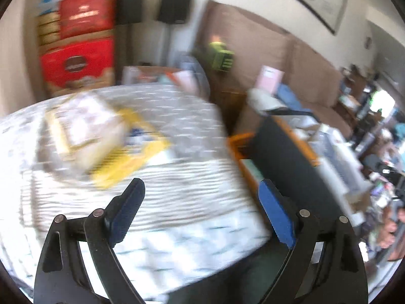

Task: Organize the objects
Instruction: 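Withdraw both grippers from the box back over the blanket, then move both grippers toward the yellow envelope with the shark sticker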

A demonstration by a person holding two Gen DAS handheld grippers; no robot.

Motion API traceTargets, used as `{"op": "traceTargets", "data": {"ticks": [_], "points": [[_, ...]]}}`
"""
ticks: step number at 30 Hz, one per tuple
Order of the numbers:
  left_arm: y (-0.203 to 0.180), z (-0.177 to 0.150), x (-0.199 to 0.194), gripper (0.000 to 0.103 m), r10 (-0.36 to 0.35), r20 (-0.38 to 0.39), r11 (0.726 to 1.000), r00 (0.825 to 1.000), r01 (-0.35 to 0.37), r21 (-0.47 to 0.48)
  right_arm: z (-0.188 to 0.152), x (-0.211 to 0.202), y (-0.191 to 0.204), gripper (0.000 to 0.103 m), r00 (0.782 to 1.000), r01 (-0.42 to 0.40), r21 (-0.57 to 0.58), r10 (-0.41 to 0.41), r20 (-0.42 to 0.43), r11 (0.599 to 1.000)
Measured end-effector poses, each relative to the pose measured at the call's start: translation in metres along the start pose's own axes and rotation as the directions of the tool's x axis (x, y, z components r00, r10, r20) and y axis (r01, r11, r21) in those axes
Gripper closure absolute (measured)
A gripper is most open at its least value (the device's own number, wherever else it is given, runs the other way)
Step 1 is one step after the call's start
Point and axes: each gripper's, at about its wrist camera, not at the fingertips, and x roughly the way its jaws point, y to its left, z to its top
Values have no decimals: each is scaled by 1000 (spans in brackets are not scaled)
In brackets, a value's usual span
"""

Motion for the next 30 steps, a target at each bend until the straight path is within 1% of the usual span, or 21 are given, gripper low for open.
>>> {"op": "traceTargets", "data": {"ticks": [1, 3, 4, 7, 9, 11, 13, 14, 15, 16, 17, 18, 19, 20, 21, 22, 23, 24, 27, 29, 30], "points": [[17, 0, -2, 13, 41, 8, 999, 999, -41, -26, 0, 5, 6, 10, 1000, -9, -10, 9, -7, 1000], [50, -2, -5, 13, 87, 7, 992, 996, -86, -96, -3, 13, 16, 10, 999, -25, -28, 25, -24, 999], [68, -3, -7, 13, 93, 2, 986, 996, -91, -143, -4, 18, 22, 10, 999, -31, -42, 29, -34, 999], [104, -10, -8, 13, 80, -2, 965, 997, -78, -249, -11, 32, 37, 10, 998, -22, -73, 18, -57, 997], [118, -17, -6, 13, 70, -9, 957, 998, -69, -281, -17, 40, 47, 10, 997, -30, -97, 23, -76, 995], [128, -24, 0, 13, 64, -22, 953, 998, -68, -295, -22, 52, 59, 10, 993, -58, -128, 44, -109, 990], [133, -23, 9, 13, 40, -31, 950, 999, -47, -309, -29, 67, 70, 10, 989, -80, -142, 60, -138, 987], [134, -20, 13, 13, 32, -33, 952, 999, -40, -304, -30, 73, 75, 8, 988, -77, -146, 56, -142, 986], [133, -13, 17, 13, 33, -27, 957, 999, -40, -286, -31, 77, 83, 6, 992, -53, -168, 32, -123, 984], [133, -6, 22, 13, 61, -22, 962, 998, -65, -264, -30, 84, 91, 7, 989, -63, -177, 39, -140, 982], [133, 1, 27, 13, 105, -30, 962, 994, -109, -251, -28, 90, 97, 8, 987, -73, -175, 46, -155, 982], [136, 10, 34, 17, 195, -55, 948, 979, -202, -244, -23, 95, 107, 10, 990, -41, -194, 14, -140, 980], [141, 16, 37, 18, 246, -71, 931, 967, -256, -258, -19, 97, 118, 10, 993, -8, -229, -19, -115, 973], [145, 22, 39, 18, 248, -70, 926, 966, -257, -275, -16, 99, 128, 10, 995, 9, -270, -37, -97, 963], [149, 26, 40, 18, 230, -59, 927, 971, -238, -289, -11, 104, 142, 10, 995, 7, -318, -37, -90, 948], [152, 30, 42, 18, 222, -46, 928, 974, -226, -297, -8, 109, 151, 10, 995, -11, -339, -22, -92, 941], [153, 33, 45, 18, 228, -47, 929, 972, -232, -289, -4, 114, 159, 10, 995, -33, -348, -2, -99, 937], [153, 36, 49, 18, 241, -55, 931, 969, -247, -268, 0, 123, 167, 10, 993, -64, -351, 24, -116, 934], [157, 39, 57, 16, 257, -52, 936, 965, -262, -233, 9, 153, 186, 10, 984, -116, -343, 60, -170, 932], [167, 42, 62, 16, 282, -52, 927, 958, -286, -242, 11, 174, 198, 14, 975, -138, -333, 69, -210, 933], [173, 43, 65, 16, 280, -52, 922, 959, -284, -262, 11, 183, 203, 17, 973, -137, -329, 64, -222, 934]]}}
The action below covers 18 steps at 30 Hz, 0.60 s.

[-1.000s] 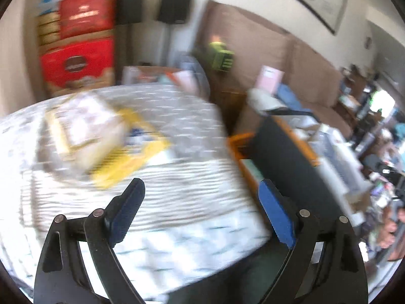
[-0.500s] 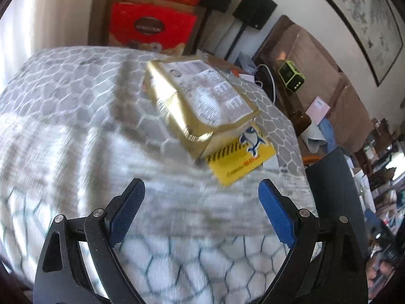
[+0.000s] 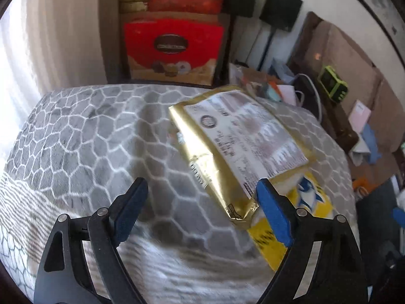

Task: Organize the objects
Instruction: 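Move both grippers toward the yellow envelope with the shark sticker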

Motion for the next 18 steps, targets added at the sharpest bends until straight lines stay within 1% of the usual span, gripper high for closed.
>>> {"op": "traceTargets", "data": {"ticks": [3, 6, 9, 11, 12, 13, 15, 17, 18], "points": [[25, 9, 6, 16, 5, 7, 998, 1000, -5, -65, 8, 27, 17, 21, 1000, 7, -33, -8, -30, 999], [47, 21, 9, 16, 22, 22, 994, 1000, -20, -108, 14, 54, 31, 21, 998, -3, -71, -1, -61, 997], [60, 30, 10, 18, 85, 29, 990, 996, -81, -118, 22, 80, 29, 26, 996, 16, -60, -20, -81, 998], [71, 25, 5, 18, 77, 24, 990, 997, -73, -124, 25, 86, 32, 28, 998, 30, -62, -33, -48, 998], [74, 21, 1, 18, 70, 24, 990, 997, -67, -128, 26, 87, 37, 28, 1000, 19, -82, -21, -22, 996], [76, 16, -3, 18, 54, 29, 991, 998, -50, -127, 26, 89, 44, 26, 1000, 14, -106, -15, -10, 994], [79, 5, -10, 18, 25, 32, 991, 999, -20, -130, 25, 96, 56, 23, 999, 34, -148, -35, -3, 988], [81, -4, -17, 18, -12, 35, 990, 999, 17, -138, 24, 106, 67, 23, 997, 63, -200, -70, -29, 978], [80, -7, -20, 18, -29, 31, 990, 999, 33, -138, 25, 106, 68, 23, 997, 68, -204, -74, -21, 977]]}}
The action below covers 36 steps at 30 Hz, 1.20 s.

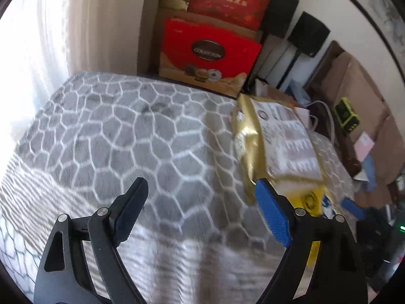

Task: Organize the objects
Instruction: 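Move both grippers toward the yellow envelope with the shark sticker, then grasp the blue shark sticker with the right gripper and lift it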

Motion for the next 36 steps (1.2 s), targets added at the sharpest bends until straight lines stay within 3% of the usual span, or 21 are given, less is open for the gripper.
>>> {"op": "traceTargets", "data": {"ticks": [3, 4, 6, 14, 17, 19, 23, 26, 27, 28, 29, 36], "points": [[-3, -1, -3, 18, -30, -22, 1000, 999, 30, 3, 0, 4, -11, 30, 1000, -13, 53, 14, -20, 998], [-4, -3, -4, 18, -37, -29, 999, 999, 37, -1, -4, 4, -16, 42, 998, -57, 87, 59, -23, 995], [-5, -4, -5, 18, -51, -36, 999, 998, 51, -4, -6, 3, -27, 48, 997, -73, 143, 78, -30, 987], [-23, -17, -13, 18, -109, -87, 993, 990, 112, 29, -18, -44, -49, 48, 998, -60, 191, 56, 23, 980], [-52, -25, -18, 17, -151, -121, 977, 981, 167, 132, -25, -76, -74, 48, 997, -41, 261, 23, 72, 964], [-78, -35, -18, 17, -174, -154, 947, 973, 208, 244, -33, -95, -88, 48, 996, -43, 305, 15, 93, 951], [-123, -56, -4, 18, -118, -216, 898, 969, 197, 393, -47, -114, -96, 48, 995, -38, 311, 7, 100, 950], [-149, -63, 5, 21, -143, -269, 883, 953, 245, 401, -59, -123, -96, 48, 995, -31, 309, 1, 96, 950], [-155, -64, 7, 22, -172, -295, 879, 940, 282, 385, -62, -124, -96, 48, 995, -35, 314, 4, 98, 949], [-161, -65, 12, 23, -233, -339, 869, 911, 352, 347, -65, -126, -98, 48, 995, -40, 320, 8, 101, 946], [-165, -66, 13, 24, -260, -356, 865, 898, 380, 327, -67, -127, -100, 48, 995, -41, 325, 8, 103, 945], [-177, -62, 17, 28, -204, -334, 874, 920, 325, 362, -87, -132, -114, 48, 993, -62, 357, 21, 117, 932]]}}
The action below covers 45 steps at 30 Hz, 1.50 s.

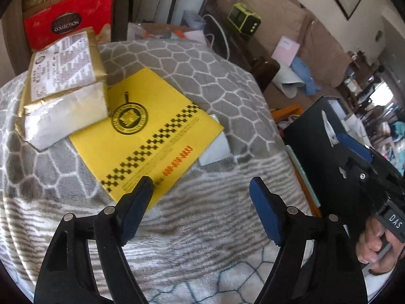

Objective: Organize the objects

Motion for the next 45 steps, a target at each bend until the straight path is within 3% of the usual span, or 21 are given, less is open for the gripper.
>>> {"op": "traceTargets", "data": {"ticks": [2, 4, 9, 12, 15, 18, 20, 22, 24, 27, 29, 32, 33, 34, 36, 37, 38, 39, 41, 43, 45], "points": [[2, -2, 2, 28, 109, 20, 994, 994, -110, 28, -4, -3, -5, 48, 1000, -3, 9, 3, 6, 1000], [9, -4, 5, 28, 256, 23, 965, 966, -257, 47, -7, -6, -10, 48, 1000, -10, 15, 10, 13, 1000], [26, -10, 1, 26, 267, 24, 963, 963, -268, 21, -12, -7, -17, 48, 1000, -22, 22, 22, 14, 1000], [28, -12, 3, 19, 317, 34, 948, 948, -318, 23, -16, -8, -19, 48, 999, -34, 33, 33, 18, 999], [37, -15, 0, 19, 350, 40, 937, 936, -350, -8, -20, -11, -19, 48, 999, -36, 26, 35, 21, 999], [50, -20, -9, 19, 407, 51, 913, 912, -405, -46, -25, -14, -23, 48, 999, -28, 25, 27, 18, 999], [48, -26, -16, 23, 421, 74, 907, 904, -421, -20, -27, -15, -26, 48, 1000, -26, 35, 25, 18, 999], [38, -31, -17, 23, 429, 102, 897, 897, -437, 67, -27, -15, -28, 48, 999, -28, 48, 28, 20, 998], [21, -33, -12, 23, 453, 131, 863, 882, -471, 182, -26, -15, -26, 48, 999, -35, 48, 34, 22, 998], [-6, -32, -1, 23, 510, 206, 757, 835, -549, 354, -27, -14, -20, 48, 999, -39, 34, 39, 20, 999], [-18, -26, 7, 23, 532, 236, 697, 813, -579, 423, -27, -13, -17, 48, 999, -40, 25, 39, 16, 999], [-26, -19, 18, 21, 531, 285, 643, 798, -598, 478, -28, -12, -16, 48, 999, -41, 24, 41, 14, 999], [-26, -18, 19, 23, 522, 296, 643, 800, -597, 480, -29, -13, -16, 48, 999, -41, 25, 40, 14, 999], [-23, -17, 19, 27, 501, 292, 667, 815, -579, 470, -28, -12, -16, 48, 999, -41, 25, 40, 14, 999], [-17, -15, 16, 59, 448, 247, 736, 859, -511, 444, -28, -12, -16, 48, 999, -42, 25, 42, 13, 999], [-15, -15, 15, 68, 411, 216, 775, 886, -464, 429, -29, -12, -17, 48, 999, -43, 27, 43, 13, 999], [-15, -16, 16, 90, 400, 203, 785, 894, -448, 428, -29, -11, -17, 48, 999, -44, 29, 43, 12, 999], [-16, -19, 17, 103, 396, 197, 786, 897, -443, 431, -30, -11, -16, 48, 999, -44, 29, 44, 11, 999], [-20, -25, 17, 103, 411, 224, 769, 884, -468, 435, -30, -11, -15, 48, 999, -46, 25, 46, 12, 999], [-18, -27, 11, 103, 401, 233, 777, 886, -464, 425, -31, -12, -14, 48, 999, -48, 21, 47, 14, 999], [-14, -25, -3, 103, 411, 270, 779, 871, -489, 393, -32, -12, -14, 48, 999, -48, 21, 48, 14, 999]]}}
